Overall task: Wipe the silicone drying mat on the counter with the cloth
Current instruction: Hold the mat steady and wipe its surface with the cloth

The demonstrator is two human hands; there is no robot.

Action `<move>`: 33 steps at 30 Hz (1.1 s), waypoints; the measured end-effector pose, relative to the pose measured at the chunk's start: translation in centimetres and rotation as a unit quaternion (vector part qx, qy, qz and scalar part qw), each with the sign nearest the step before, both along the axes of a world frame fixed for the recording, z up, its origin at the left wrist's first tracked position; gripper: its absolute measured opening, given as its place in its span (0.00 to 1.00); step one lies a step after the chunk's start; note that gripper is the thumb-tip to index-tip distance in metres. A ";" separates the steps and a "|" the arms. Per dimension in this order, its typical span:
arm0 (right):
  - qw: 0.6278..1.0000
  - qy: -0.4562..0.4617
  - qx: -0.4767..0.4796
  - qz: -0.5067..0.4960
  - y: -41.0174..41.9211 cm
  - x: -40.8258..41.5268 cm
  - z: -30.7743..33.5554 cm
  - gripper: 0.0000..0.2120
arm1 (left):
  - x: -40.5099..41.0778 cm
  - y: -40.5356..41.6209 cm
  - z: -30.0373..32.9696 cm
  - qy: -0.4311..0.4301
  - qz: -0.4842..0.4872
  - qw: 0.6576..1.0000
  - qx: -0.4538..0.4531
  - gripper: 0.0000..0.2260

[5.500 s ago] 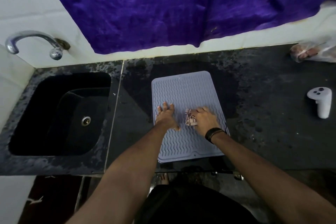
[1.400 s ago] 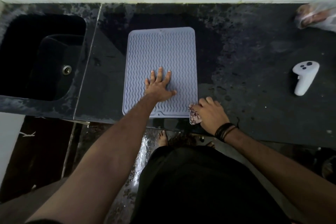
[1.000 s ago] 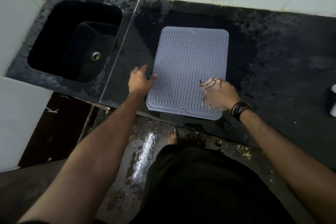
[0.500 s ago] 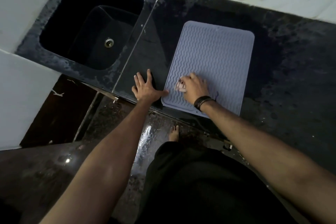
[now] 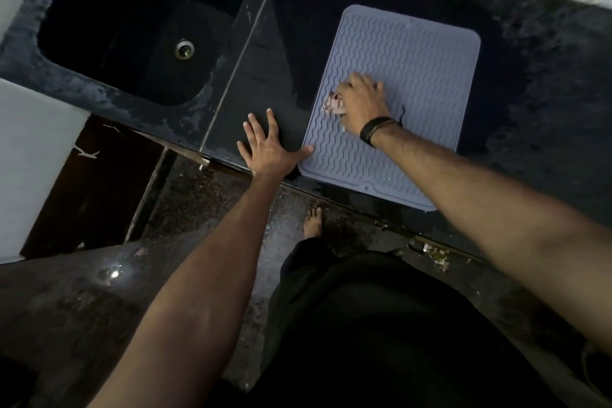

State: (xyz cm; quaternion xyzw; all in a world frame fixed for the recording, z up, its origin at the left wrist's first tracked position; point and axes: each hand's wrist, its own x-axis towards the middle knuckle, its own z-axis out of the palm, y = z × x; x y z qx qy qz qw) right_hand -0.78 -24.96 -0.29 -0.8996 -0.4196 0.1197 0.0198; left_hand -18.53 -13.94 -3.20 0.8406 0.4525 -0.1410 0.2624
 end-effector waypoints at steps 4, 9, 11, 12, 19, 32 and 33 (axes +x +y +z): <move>0.998 -0.013 0.005 0.060 -1.4 -3.0 -0.6 0.29 | 0.2 0.0 0.0 0.007 0.013 1.000 -0.013 0.57; 0.992 -0.005 0.027 0.122 -5.8 -9.3 -1.3 0.30 | 0.4 0.0 0.1 0.015 0.012 1.000 -0.021 0.56; 0.991 -0.007 0.022 0.132 -5.7 -8.7 -1.1 0.28 | 0.5 0.1 0.2 0.018 0.016 0.999 -0.030 0.57; 0.992 -0.006 0.019 0.126 -5.3 -8.0 -1.0 0.28 | 0.6 0.1 0.3 0.020 0.017 0.999 -0.031 0.57; 0.998 -0.022 0.016 0.065 -3.0 -8.2 -0.3 0.23 | 1.0 -0.1 0.6 0.035 0.030 0.998 -0.031 0.55; 0.980 0.103 0.127 -0.109 -19.2 -6.7 -0.5 0.27 | 2.9 -0.8 1.9 0.036 -0.039 0.998 0.021 0.51; 0.972 0.104 0.141 -0.155 -20.3 -6.0 -0.4 0.26 | 3.5 -1.3 2.0 0.029 -0.065 0.997 0.042 0.48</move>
